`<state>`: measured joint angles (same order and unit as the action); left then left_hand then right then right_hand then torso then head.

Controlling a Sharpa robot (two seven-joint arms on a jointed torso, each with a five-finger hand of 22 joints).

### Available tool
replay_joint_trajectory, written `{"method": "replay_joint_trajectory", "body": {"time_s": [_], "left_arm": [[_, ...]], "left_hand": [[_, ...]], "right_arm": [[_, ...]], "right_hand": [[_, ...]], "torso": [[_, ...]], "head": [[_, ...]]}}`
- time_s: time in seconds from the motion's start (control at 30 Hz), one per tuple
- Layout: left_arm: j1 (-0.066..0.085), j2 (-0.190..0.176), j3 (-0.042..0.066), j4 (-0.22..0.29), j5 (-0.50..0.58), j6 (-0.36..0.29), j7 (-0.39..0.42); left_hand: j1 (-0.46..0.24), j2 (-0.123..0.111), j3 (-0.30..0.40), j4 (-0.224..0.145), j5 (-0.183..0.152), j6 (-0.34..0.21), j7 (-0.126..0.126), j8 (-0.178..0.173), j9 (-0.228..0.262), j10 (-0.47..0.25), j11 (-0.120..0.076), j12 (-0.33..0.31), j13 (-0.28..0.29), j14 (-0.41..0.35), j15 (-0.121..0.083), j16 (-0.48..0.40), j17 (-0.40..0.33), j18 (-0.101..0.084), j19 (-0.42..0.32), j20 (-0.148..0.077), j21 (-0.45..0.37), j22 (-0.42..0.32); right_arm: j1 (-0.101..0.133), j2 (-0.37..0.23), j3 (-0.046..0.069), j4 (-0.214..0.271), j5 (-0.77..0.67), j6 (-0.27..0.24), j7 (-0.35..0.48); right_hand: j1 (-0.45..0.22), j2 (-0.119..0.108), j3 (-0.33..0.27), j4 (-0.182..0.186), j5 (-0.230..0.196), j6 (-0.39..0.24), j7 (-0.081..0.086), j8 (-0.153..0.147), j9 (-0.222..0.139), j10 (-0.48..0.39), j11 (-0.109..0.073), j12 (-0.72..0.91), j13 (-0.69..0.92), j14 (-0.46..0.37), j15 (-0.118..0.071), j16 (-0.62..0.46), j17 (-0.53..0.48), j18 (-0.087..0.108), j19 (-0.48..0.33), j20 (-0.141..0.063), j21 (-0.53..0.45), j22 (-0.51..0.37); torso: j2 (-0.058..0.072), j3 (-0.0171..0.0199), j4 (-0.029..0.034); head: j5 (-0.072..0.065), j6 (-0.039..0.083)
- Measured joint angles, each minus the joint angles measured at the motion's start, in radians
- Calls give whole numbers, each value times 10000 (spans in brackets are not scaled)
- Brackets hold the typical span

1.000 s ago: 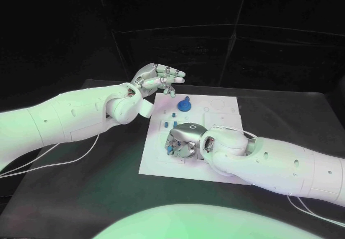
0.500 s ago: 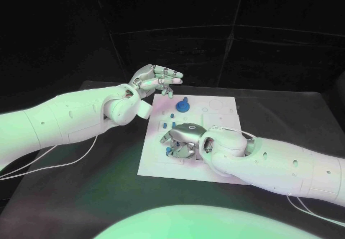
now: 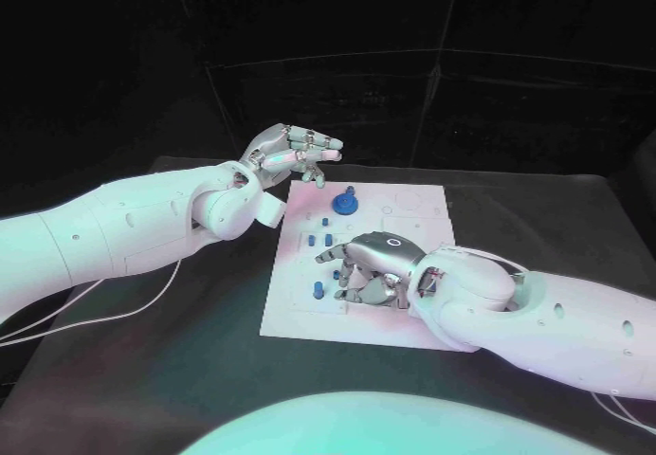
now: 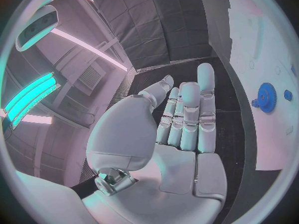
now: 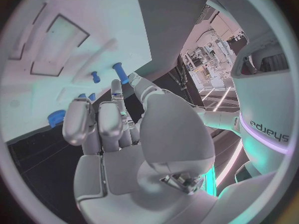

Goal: Assemble the parts on the task board

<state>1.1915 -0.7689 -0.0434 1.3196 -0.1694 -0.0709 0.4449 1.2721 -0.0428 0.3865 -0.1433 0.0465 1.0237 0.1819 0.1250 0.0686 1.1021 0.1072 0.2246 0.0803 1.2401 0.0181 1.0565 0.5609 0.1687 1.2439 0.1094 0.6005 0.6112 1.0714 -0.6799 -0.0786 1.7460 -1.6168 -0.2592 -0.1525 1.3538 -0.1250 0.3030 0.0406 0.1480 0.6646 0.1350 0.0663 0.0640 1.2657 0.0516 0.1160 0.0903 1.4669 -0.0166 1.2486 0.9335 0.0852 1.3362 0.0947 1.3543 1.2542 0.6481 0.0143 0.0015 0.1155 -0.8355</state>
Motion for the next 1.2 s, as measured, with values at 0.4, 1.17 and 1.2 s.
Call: {"method": "replay_joint_trajectory", "body": {"time_s": [0.4,1.17,1.2], "left_arm": [[-5,-72,-19,23,1,3,-7],[-7,-302,-47,226,1,16,-9],[-7,-310,-47,230,1,16,-9]], "left_hand": [[0,0,0,0,0,0,0,49,0,1,0,0,9,0,0,0,-23,0,0,0,-41,-13],[0,0,-29,-30,0,0,0,49,0,0,-1,38,8,-74,0,0,-50,0,0,0,-41,-10],[0,0,-28,-30,0,0,0,49,0,1,-1,38,8,-74,0,0,-49,0,0,0,-41,-11]], "right_arm": [[854,-2540,424,947,3046,-900,-205],[91,-3761,0,1700,2241,-316,-3770],[61,-3737,-5,1700,2193,-304,-3856]], "right_hand": [[-468,66,-1149,458,1085,3350,-228,1435,569,1705,-214,3722,3254,-8,-299,936,1418,-1,423,-201,361,524],[-1134,361,-4276,2505,906,2967,-329,2763,1546,1345,-284,11097,11407,4,-320,2201,3747,-158,704,-269,660,537],[-1231,373,-4358,2510,906,2906,-329,2789,1572,1345,-284,11100,11432,3,-320,2208,3746,-158,704,-269,660,537]], "torso": [[-14,-25,-8],[-69,-50,-198],[-69,-50,-198]], "head": [[-507,234],[-1262,375],[-1264,372]]}}
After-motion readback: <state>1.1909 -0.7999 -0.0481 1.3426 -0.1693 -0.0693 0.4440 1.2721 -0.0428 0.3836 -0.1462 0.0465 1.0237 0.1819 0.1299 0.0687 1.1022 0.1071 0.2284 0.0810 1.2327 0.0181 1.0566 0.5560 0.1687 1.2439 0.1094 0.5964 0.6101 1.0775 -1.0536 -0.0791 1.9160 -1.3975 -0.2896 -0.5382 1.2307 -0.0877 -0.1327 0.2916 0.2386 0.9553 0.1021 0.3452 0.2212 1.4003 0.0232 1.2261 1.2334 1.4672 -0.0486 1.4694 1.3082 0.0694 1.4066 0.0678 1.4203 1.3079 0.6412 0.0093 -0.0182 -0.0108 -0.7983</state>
